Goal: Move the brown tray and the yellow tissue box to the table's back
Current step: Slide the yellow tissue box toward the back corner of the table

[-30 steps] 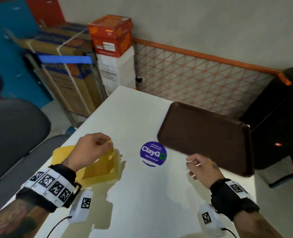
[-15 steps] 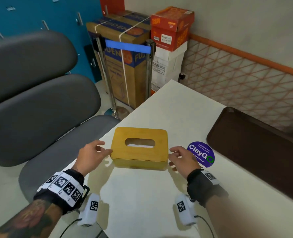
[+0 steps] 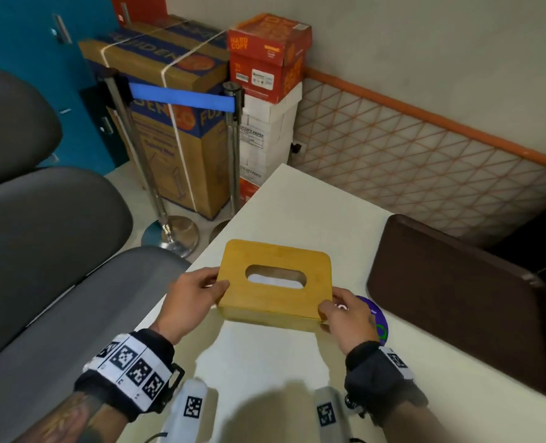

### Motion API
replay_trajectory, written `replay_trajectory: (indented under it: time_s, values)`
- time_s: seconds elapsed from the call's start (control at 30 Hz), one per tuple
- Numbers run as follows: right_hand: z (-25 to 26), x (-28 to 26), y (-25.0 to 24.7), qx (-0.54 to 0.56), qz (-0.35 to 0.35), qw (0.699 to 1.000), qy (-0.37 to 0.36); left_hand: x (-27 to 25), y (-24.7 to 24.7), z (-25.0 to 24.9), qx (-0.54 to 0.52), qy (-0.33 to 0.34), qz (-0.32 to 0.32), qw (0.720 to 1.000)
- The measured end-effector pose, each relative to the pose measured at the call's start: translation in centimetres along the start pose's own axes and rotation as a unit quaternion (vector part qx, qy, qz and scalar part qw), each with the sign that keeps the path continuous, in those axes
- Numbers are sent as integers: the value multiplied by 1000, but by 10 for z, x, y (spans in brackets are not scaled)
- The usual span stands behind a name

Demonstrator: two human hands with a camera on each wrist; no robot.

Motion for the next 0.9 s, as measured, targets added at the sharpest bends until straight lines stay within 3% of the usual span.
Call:
replay_trajectory:
  time_s: [0.17, 0.43, 0.67, 0.9]
  values:
    - [25, 48, -36, 42, -69, 997, 2, 79, 38, -57, 13, 55, 42, 998]
    - [53, 118, -73, 46, -121, 991, 27, 173, 102, -124, 53, 91, 111, 988]
    - [56, 159, -80, 17, -137, 989, 48, 227, 135, -118, 77, 80, 116, 987]
    - [62, 173, -76, -36, -117, 992, 21, 245, 138, -107, 65, 60, 110, 990]
Point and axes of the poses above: each hand's wrist, its own x-axis towards the middle knuckle, its own y-axis out of the palm, z = x × y, the point moved 10 cm from there along x, towards the middle knuckle
